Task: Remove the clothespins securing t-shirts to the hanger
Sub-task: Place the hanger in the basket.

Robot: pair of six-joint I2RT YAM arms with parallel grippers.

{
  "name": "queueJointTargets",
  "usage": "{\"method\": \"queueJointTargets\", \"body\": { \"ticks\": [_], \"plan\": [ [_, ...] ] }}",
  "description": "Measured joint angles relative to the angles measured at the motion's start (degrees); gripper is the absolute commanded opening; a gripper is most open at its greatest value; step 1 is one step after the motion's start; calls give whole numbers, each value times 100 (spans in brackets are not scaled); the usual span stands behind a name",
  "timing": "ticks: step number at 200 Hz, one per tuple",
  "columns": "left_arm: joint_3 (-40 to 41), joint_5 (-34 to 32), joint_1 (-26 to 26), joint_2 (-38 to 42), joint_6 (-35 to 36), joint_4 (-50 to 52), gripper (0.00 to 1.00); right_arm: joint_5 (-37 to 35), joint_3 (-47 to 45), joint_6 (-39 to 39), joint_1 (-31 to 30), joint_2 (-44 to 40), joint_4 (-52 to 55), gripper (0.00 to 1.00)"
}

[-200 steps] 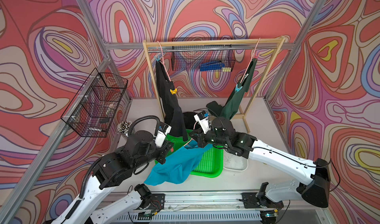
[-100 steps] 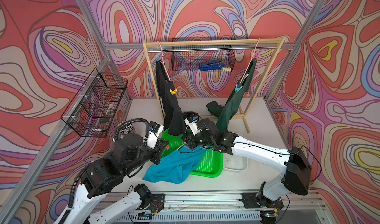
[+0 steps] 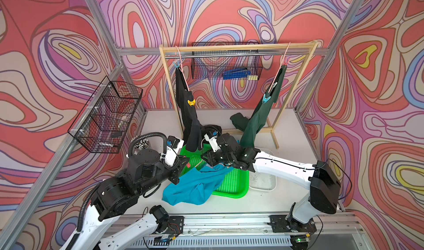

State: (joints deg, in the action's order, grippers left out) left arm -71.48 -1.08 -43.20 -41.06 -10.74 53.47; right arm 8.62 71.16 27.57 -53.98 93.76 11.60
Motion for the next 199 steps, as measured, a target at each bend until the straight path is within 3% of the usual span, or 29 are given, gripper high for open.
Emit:
{"method": "queueJointTargets", "body": {
  "ticks": [81, 199],
  "plan": [
    [2, 420, 0, -297, -70, -295, 12, -903, 7, 162, 0, -385, 925, 71],
    [-4, 1279, 0, -955, -564, -1058, 9, -1993, -765, 90, 0, -2522, 1674, 94]
  ]
}}
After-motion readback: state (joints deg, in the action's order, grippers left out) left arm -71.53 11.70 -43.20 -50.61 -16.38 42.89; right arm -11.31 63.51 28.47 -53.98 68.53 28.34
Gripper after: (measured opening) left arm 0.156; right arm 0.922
